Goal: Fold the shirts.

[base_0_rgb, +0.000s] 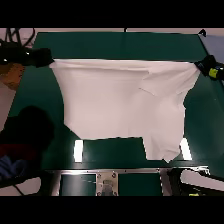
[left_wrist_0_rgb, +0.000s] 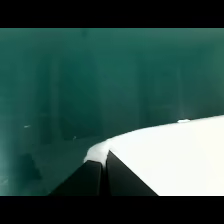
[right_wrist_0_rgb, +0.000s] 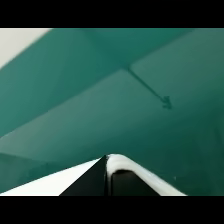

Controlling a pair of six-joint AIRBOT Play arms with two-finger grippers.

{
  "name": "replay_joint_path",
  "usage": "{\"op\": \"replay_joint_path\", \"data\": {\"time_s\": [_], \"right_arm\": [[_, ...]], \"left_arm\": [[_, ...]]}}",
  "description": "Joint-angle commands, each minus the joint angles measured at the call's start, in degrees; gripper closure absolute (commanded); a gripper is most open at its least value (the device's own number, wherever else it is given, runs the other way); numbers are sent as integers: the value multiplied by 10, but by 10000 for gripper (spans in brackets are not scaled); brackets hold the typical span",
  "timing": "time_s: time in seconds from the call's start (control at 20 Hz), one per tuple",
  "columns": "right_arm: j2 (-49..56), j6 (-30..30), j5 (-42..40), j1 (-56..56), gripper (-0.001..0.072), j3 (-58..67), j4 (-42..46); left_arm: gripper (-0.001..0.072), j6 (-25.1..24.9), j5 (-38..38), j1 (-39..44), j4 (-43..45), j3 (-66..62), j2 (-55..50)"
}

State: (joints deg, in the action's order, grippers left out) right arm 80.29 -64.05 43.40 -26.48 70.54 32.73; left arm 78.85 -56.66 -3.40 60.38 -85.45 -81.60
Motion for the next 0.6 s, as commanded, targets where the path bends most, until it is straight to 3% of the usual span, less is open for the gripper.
{"op": "replay_joint_path", "data": {"time_s": [0.0,0.2,0.4,0.55], "right_arm": [[182,5,25,18,699,135,-24],[288,-25,80,17,699,291,-20],[294,-30,124,2,700,298,42],[292,-50,204,-16,700,289,123]], "left_arm": [[688,-48,99,0,-113,1,-101],[688,-59,111,0,-130,-22,-154],[688,-85,89,0,-115,-22,-162],[687,-81,21,0,-40,-22,-165]]}}
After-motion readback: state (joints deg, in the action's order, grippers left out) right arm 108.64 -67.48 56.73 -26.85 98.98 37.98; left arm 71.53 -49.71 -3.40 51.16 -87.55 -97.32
